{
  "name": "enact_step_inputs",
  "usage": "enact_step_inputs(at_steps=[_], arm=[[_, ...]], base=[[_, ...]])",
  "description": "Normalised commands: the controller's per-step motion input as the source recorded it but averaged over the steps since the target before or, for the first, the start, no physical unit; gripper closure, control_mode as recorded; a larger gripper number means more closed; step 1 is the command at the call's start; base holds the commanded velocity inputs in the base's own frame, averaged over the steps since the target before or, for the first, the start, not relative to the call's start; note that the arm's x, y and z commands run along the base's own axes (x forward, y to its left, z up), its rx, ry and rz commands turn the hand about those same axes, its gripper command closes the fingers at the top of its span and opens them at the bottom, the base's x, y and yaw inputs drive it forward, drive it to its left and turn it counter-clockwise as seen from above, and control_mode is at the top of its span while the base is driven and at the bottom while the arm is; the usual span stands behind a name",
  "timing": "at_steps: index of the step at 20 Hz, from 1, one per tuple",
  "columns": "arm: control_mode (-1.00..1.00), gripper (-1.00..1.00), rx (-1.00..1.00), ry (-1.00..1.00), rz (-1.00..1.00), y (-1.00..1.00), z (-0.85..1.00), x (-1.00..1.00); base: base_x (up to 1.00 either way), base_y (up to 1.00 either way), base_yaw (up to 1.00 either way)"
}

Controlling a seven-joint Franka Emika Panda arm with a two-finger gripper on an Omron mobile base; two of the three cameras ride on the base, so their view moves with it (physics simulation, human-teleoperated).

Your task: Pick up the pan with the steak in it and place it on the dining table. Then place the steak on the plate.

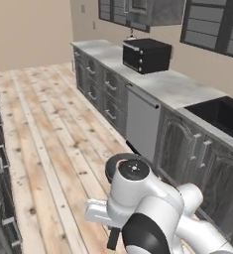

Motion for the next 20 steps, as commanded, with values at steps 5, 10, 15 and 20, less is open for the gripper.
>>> enact_step_inputs(at_steps=[5, 10, 15, 20], arm=[[1.00, 1.00, 0.00, 0.00, 0.00, 0.00, 0.00, 0.00], [1.00, 1.00, 0.00, 0.00, 0.00, 0.00, 0.00, 0.00], [1.00, 1.00, 0.00, 0.00, 0.00, 0.00, 0.00, 0.00], [1.00, 1.00, 0.00, 0.00, 0.00, 0.00, 0.00, 0.00]], base=[[0.06, -0.04, 0.00], [0.80, -0.05, 0.00], [1.00, 0.00, 0.00], [1.00, -0.04, -0.01]])
